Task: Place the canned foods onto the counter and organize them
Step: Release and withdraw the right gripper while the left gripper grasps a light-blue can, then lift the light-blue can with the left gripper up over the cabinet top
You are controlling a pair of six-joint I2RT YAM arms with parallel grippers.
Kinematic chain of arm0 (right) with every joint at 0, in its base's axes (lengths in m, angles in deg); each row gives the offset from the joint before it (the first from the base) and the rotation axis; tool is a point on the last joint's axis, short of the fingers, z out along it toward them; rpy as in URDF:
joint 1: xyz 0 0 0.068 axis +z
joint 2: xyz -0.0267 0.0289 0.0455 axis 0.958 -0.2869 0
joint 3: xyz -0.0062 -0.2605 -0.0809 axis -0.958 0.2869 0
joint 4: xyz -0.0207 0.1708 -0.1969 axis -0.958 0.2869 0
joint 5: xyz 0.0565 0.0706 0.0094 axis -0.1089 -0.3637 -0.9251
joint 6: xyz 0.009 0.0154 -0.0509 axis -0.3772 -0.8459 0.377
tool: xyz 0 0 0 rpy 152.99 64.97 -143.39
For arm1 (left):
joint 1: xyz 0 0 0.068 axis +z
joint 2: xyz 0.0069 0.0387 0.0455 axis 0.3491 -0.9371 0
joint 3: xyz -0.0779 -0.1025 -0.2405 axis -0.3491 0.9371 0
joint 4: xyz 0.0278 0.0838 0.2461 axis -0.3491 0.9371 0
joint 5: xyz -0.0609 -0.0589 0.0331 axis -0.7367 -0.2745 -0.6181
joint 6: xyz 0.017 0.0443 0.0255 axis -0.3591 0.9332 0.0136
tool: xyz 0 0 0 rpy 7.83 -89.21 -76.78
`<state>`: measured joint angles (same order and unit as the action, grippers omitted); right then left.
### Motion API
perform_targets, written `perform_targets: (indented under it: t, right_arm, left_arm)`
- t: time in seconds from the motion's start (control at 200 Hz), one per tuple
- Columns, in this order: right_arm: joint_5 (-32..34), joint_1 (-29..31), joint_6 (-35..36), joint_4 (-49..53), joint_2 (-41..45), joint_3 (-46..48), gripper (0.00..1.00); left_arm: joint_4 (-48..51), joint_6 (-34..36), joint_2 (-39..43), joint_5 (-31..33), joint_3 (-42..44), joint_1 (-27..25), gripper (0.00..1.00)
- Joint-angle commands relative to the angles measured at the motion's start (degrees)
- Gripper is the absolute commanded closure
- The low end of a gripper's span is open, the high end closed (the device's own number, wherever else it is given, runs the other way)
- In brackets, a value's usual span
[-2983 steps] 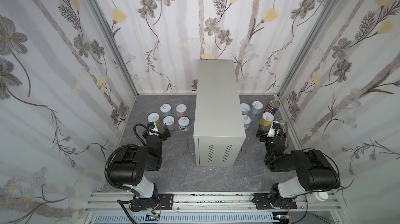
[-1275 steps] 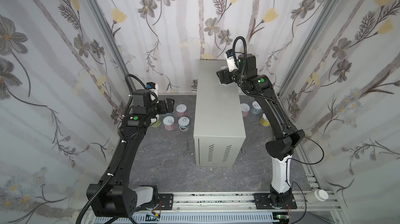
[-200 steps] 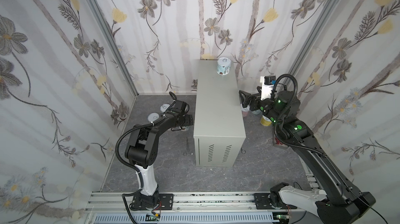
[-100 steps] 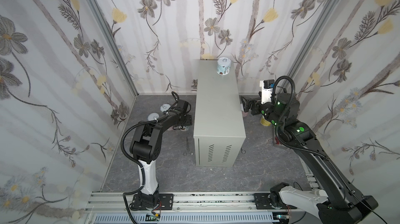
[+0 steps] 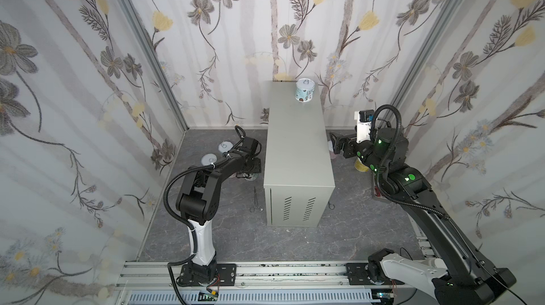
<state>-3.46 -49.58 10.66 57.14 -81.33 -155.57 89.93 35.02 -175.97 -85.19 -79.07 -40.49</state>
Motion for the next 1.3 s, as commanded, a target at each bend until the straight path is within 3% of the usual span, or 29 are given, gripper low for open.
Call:
perform_targets:
  t: [0.0, 0.425, 0.635, 0.919, 1.129, 1.294]
  right_arm:
    - [-0.43, -0.01, 1.18, -2.99, -0.26, -1.35, 0.00]
    - [-1.69, -0.49, 4.16, -13.02, -3.80, -0.66, 0.00]
    - [-2.90, -0.54, 6.82, -14.37, -5.66, -2.44, 0.00]
    - [-2.24, -1.00, 7.88, -13.35, -5.55, -2.48, 0.00]
    - [-2.45, -0.93, 6.74, -13.00, -4.46, -0.91, 0.00]
    - [-2.48, -0.93, 6.03, -12.21, -3.72, -0.03, 0.00]
  left_arm:
    - [2.74, -0.32, 2.01, 0.43, -1.65, 0.10, 0.46]
    - [11.17, 1.31, 11.31, 3.42, -11.36, -0.01, 0.49]
    - [17.02, 3.99, 13.44, 3.76, -21.99, -0.02, 0.49]
    - [24.18, 8.15, 8.25, 2.07, -43.72, -0.01, 0.48]
    - [32.75, 11.60, 0.45, -2.36, -64.52, -0.50, 0.48]
    - [30.60, 12.32, 1.10, -5.96, -65.66, -1.14, 0.48]
